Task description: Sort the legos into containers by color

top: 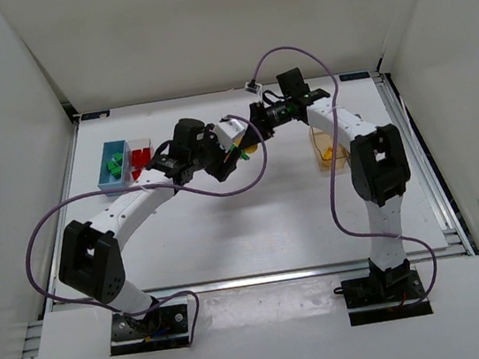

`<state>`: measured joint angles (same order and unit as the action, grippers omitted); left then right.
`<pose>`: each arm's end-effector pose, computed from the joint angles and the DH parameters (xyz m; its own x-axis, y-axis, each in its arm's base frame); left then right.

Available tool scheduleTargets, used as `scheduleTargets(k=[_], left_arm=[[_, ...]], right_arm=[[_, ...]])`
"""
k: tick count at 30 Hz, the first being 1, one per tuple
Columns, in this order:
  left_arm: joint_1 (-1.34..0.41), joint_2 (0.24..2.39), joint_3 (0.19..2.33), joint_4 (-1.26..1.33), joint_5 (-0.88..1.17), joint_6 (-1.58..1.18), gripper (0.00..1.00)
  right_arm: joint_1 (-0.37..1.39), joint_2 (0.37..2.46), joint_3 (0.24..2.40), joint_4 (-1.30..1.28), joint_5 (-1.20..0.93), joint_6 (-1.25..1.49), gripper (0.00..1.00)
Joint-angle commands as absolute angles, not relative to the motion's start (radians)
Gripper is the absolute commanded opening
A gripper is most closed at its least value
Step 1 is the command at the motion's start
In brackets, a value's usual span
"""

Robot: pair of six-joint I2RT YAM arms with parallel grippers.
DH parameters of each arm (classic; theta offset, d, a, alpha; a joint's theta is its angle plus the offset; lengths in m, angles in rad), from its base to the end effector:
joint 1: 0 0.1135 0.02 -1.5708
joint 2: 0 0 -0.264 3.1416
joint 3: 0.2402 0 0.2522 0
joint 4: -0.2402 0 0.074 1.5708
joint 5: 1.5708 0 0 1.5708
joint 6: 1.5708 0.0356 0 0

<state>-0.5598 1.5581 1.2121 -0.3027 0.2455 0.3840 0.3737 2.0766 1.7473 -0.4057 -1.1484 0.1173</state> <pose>0.2953 -0.1953 0.2853 -0.2202 0.5669 -0.7938 0.8215 0.5465 0.1624 0.4209 0.1999 0.2626 -0.7113 -0.2274 -0.6651 -0.7012 0.1624 0.6943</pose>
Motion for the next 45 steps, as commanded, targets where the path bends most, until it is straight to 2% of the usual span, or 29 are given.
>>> scheduleTargets(k=[1,8,9,10,11,17,22,29,31,32,33,34,36,38,39,40,41,45], left_arm=[[-0.566,1.499,1.226,-0.25,0.241,0.382,0.1],[-0.568,1.497,1.19,-0.241,0.238,0.341,0.1],[-0.569,1.503,1.192,-0.238,0.238,0.336,0.1],[-0.569,1.503,1.195,-0.238,0.238,0.336,0.1],[-0.568,1.506,1.198,-0.235,0.238,0.334,0.1],[-0.569,1.532,1.224,-0.229,0.236,0.333,0.1],[-0.569,1.552,1.244,-0.23,0.239,0.333,0.1],[-0.569,1.575,1.273,-0.23,0.233,0.333,0.1],[-0.569,1.578,1.273,-0.229,0.23,0.333,0.1],[-0.568,1.578,1.273,-0.232,0.227,0.331,0.1],[-0.569,1.578,1.273,-0.229,0.226,0.333,0.1],[-0.571,1.578,1.273,-0.229,0.222,0.333,0.1],[-0.569,1.577,1.273,-0.229,0.222,0.333,0.1],[-0.569,1.58,1.275,-0.229,0.219,0.331,0.1],[-0.569,1.582,1.273,-0.229,0.219,0.33,0.1],[-0.568,1.582,1.273,-0.229,0.219,0.33,0.1],[-0.569,1.58,1.273,-0.226,0.219,0.33,0.1],[-0.568,1.58,1.273,-0.225,0.222,0.333,0.1]], right_arm=[[0.345,2.016,1.715,-0.351,-1.184,0.155,0.0],[0.195,1.924,1.709,-0.373,-1.157,0.134,0.0],[0.131,1.886,1.694,-0.502,-1.041,0.03,0.0],[0.13,1.885,1.687,-0.503,-1.04,0.029,0.0],[0.121,1.855,1.674,-0.532,-0.919,-0.089,0.0],[0.11,1.79,1.56,-0.588,-0.397,-0.183,0.0],[0.112,1.799,1.52,-0.545,-0.208,-0.178,0.0],[0.091,1.874,1.532,-0.5,-0.106,-0.138,0.0],[0.084,1.902,1.546,-0.497,-0.092,-0.13,0.03],[0.081,1.91,1.557,-0.503,-0.101,-0.129,0.07],[0.075,1.917,1.568,-0.505,-0.106,-0.126,0.17],[0.075,1.933,1.574,-0.506,-0.112,-0.132,0.2],[0.078,1.944,1.578,-0.508,-0.112,-0.129,0.44],[0.075,1.957,1.583,-0.508,-0.11,-0.121,0.57],[0.075,1.957,1.585,-0.506,-0.109,-0.114,0.71],[0.077,1.957,1.586,-0.505,-0.113,-0.112,0.78],[0.077,1.956,1.591,-0.508,-0.123,-0.117,0.96],[0.078,1.918,1.609,-0.517,-0.205,-0.124,0.97]])
